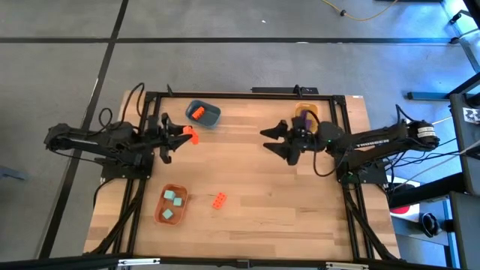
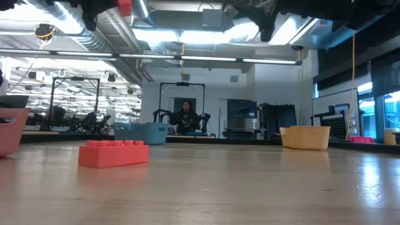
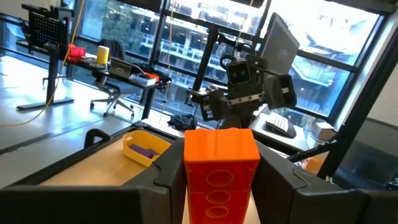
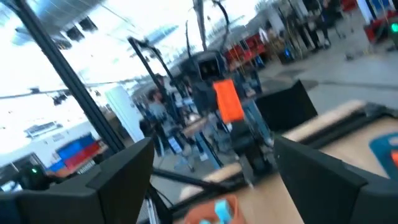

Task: Sort & place blocks by color
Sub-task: Put the right orange game piece into the blue bin

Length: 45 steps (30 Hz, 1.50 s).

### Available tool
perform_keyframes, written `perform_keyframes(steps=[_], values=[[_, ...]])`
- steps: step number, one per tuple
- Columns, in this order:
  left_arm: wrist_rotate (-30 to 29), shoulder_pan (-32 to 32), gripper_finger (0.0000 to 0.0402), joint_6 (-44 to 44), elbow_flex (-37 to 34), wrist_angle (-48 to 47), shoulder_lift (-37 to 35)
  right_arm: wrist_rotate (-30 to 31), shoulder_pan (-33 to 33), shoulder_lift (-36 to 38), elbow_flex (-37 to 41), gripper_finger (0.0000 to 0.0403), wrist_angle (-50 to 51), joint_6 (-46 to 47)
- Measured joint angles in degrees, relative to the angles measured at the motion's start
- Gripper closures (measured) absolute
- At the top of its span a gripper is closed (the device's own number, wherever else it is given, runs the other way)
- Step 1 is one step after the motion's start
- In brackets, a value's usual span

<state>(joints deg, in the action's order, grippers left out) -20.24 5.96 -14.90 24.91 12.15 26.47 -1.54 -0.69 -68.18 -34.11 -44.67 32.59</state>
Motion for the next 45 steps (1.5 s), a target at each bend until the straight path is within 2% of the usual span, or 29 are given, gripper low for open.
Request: perform_keyframes(steps=[3,13,20,26,31,34,37,39,45], values=[[0.14,0.02,0.0275,0.0,0.0,0.54,0.71,-0.02,0.0,0.0,1.29,0.0071,-4.19,-1.06],[0.23,0.04,0.0275,0.03,0.0,0.78,0.84,-0.25,0.0,0.0,1.31,0.0071,-4.17,-4.68],[0.31,0.07,0.0275,0.01,0.0,0.76,0.84,-4.53,0.0,0.0,1.31,0.0071,0.31,-4.93],[0.36,0.07,0.0275,0.01,0.0,0.76,0.84,-7.66,0.0,-0.02,1.33,0.0071,3.87,-8.91],[0.19,0.09,0.0275,0.01,0.0,0.76,0.84,-8.07,0.02,-0.02,1.33,0.0071,3.99,-8.83],[-1.96,-0.34,0.0275,-0.45,0.64,0.42,1.85,-8.07,0.02,-0.02,1.31,0.0071,3.92,-8.78],[-2.01,-3.86,0.0275,-1.47,4.12,-0.84,7.37,-8.09,0.02,-0.02,1.33,0.0071,3.9,-8.74],[0.55,-8.02,0.0275,-1.62,7.91,-5.46,11.86,-8.15,0.02,-0.02,1.33,0.0071,3.9,-8.69],[14.69,-26.31,0.0275,-0.12,22.29,-27.59,26.88,-8.17,0.02,-0.02,1.31,0.0071,3.84,-8.55]])
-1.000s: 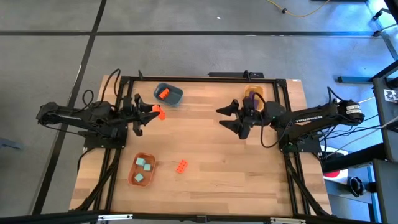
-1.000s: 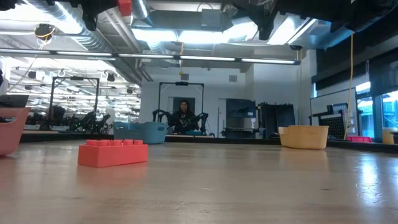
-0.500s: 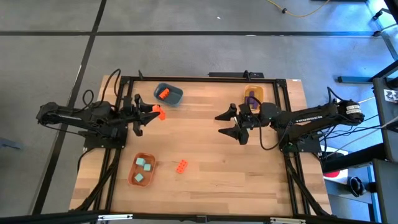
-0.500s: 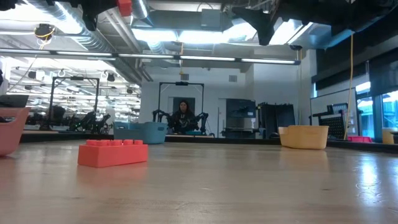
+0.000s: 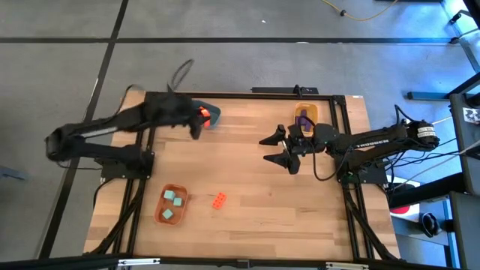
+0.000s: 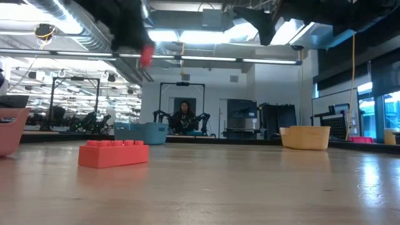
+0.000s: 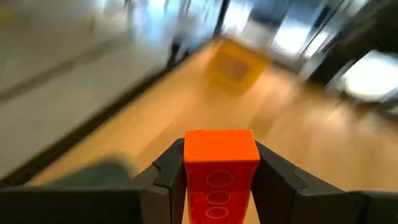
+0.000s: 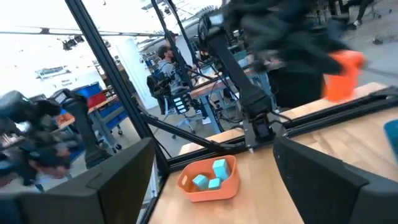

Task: Sort & place blocks by color
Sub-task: Put the right orange game piece into the blue bin

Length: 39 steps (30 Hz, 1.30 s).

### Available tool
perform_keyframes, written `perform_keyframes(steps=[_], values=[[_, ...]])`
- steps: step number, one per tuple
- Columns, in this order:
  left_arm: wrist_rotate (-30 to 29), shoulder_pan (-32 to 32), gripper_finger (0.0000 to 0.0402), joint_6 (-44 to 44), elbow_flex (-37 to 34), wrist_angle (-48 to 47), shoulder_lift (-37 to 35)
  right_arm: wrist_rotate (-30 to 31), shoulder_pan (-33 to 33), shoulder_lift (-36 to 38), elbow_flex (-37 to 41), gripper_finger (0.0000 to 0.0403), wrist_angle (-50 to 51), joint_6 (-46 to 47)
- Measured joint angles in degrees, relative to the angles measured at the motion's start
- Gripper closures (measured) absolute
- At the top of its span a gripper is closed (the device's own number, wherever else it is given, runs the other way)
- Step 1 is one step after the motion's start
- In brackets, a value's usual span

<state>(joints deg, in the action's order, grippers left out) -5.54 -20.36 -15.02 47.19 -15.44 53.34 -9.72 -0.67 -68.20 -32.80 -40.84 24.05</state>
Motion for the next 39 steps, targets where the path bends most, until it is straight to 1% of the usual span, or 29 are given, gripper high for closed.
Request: perform_keyframes(steps=[2,6,8,11,16,20,29,35,39], values=[[4.23,-5.99,0.0275,2.62,3.19,-5.0,6.01,0.0,0.0,0.0,0.0,0.0071,0.02,1.39],[11.0,-16.01,0.0275,4.87,7.06,-6.96,17.14,0.0,0.0,0.0,0.02,0.0071,0.18,2.95],[12.27,-18.87,0.0275,5.49,8.5,-7.59,22.24,0.0,0.0,0.0,0.02,0.0071,0.17,2.85],[12.26,-21.11,0.0275,5.46,10.48,-9.16,28.5,0.0,0.0,0.0,0.0,0.0071,0.22,2.89],[11.83,-21.53,0.0275,5.56,11.71,-8.26,34.84,0.02,0.0,0.0,0.01,0.0071,0.47,2.86],[9.24,-21.49,0.0275,5.63,11.81,-6.99,37.52,0.02,0.0,-0.02,0.01,0.0071,1.0,2.88],[8.73,-20.92,0.0275,6.48,11.81,-9.64,42.84,0.06,0.0,-0.02,0.0,0.0071,3.67,2.74],[5.26,-19.91,0.0275,6.66,11.81,-9.86,44.65,0.07,0.0,-0.02,0.0,0.0071,3.61,2.83],[1.18,-19.11,0.0273,6.68,11.81,-9.9,44.63,0.07,0.0,-0.02,0.0,0.0071,3.5,2.85]])
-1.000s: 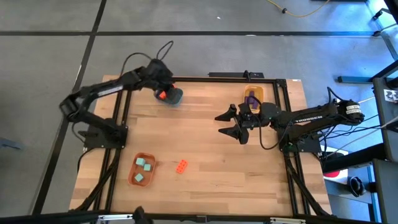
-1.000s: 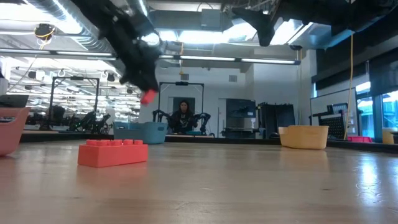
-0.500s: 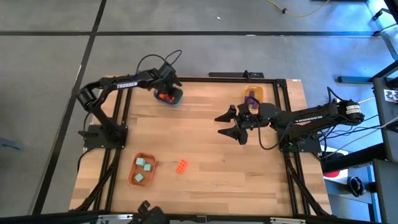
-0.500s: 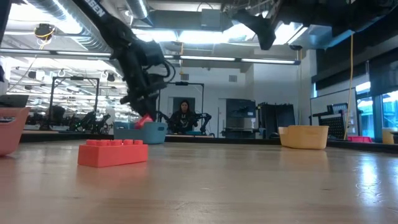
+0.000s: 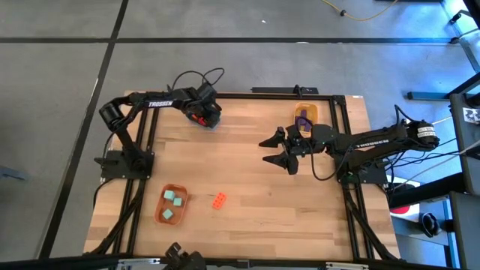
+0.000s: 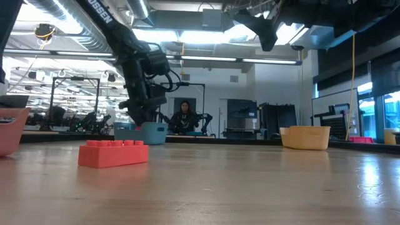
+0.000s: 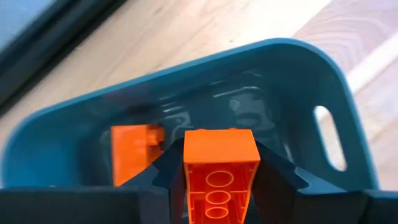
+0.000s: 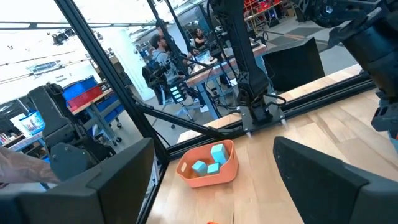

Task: Sort & place blocks by color
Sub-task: Put the right orange game piece into the blue bin, then put the orange game piece into the blue bin

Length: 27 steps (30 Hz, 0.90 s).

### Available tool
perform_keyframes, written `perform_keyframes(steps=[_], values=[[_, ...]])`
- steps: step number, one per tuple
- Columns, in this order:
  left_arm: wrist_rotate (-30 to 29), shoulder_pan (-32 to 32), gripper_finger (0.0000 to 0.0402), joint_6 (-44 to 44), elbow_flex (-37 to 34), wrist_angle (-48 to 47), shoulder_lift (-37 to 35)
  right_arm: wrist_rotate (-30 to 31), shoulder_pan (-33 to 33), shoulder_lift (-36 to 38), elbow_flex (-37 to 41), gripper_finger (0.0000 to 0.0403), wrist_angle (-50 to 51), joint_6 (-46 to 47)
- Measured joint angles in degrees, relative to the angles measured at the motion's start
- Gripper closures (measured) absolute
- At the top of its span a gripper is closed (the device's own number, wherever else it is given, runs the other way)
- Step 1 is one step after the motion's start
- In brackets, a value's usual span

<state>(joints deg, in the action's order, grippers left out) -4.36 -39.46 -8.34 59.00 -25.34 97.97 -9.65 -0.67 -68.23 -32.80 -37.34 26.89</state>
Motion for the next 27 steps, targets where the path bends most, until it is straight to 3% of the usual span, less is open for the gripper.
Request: perform_keyframes(steps=[7,15,22,27], values=[[-3.93,0.55,0.0203,0.0,0.0,-1.22,0.0,0.0,0.0,0.0,0.0,0.0071,0.0,0.02],[-2.27,0.33,0.0171,0.0,0.13,-1.3,-3.01,0.04,0.0,0.0,0.0,0.0071,-0.02,0.02],[0.88,1.14,0.0169,-0.42,1.92,-0.55,-13.45,0.1,-0.01,0.0,0.0,0.0071,-0.05,-0.32],[6.08,6.82,0.0171,-0.52,1.87,4.54,-24.05,1.92,0.0,0.0,0.0,0.0071,-0.26,-3.51]])
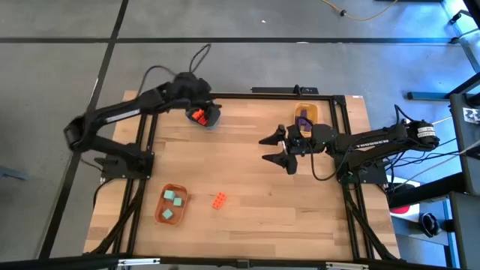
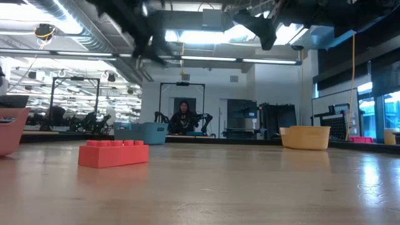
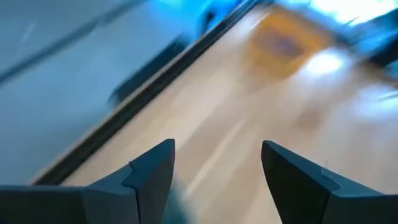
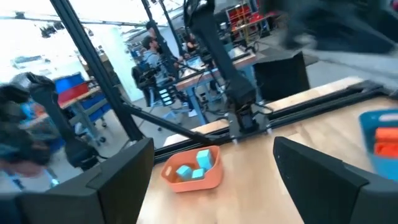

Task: Sort & place blocks by color
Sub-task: Put the orange game piece into the blue bin

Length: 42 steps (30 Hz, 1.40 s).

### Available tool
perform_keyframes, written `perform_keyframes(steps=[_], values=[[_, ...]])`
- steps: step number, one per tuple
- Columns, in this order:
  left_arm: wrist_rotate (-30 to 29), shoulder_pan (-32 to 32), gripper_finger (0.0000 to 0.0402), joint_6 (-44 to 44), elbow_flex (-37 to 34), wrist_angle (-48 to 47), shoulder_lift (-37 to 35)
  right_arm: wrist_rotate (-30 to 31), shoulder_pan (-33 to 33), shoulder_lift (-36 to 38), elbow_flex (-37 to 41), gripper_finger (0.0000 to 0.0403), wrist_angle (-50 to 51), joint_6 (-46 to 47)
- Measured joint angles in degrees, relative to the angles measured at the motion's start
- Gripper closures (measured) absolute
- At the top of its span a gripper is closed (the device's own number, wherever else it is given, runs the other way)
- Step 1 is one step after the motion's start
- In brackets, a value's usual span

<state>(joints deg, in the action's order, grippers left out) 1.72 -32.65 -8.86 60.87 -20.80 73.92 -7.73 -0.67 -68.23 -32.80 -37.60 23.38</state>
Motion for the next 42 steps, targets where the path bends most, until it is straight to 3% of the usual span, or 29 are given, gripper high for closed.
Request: perform_keyframes(steps=[5,11,17,24,42], values=[[0.98,10.73,0.0171,-2.54,-4.18,13.63,-9.82,0.6,-0.02,0.0,0.0,0.0071,-0.41,-2.96],[-4.68,25.2,0.0172,-6.1,-14.21,33.75,-18.02,0.55,0.0,0.0,0.0,0.0071,-1.59,-3.09],[-12.37,34.78,0.0172,-6.88,-20.91,39.99,-21.51,0.56,-0.02,0.0,0.0,0.0071,-2.12,-3.11],[-15.11,36.88,0.0172,-7.11,-23.94,39.85,-22.35,0.58,-0.02,0.0,0.0,0.0071,-2.58,-3.11],[-11.68,35.61,0.0172,-6.01,-23.97,39.92,-22.35,0.6,-0.02,0.0,0.0,0.0071,-2.86,-4.41]])
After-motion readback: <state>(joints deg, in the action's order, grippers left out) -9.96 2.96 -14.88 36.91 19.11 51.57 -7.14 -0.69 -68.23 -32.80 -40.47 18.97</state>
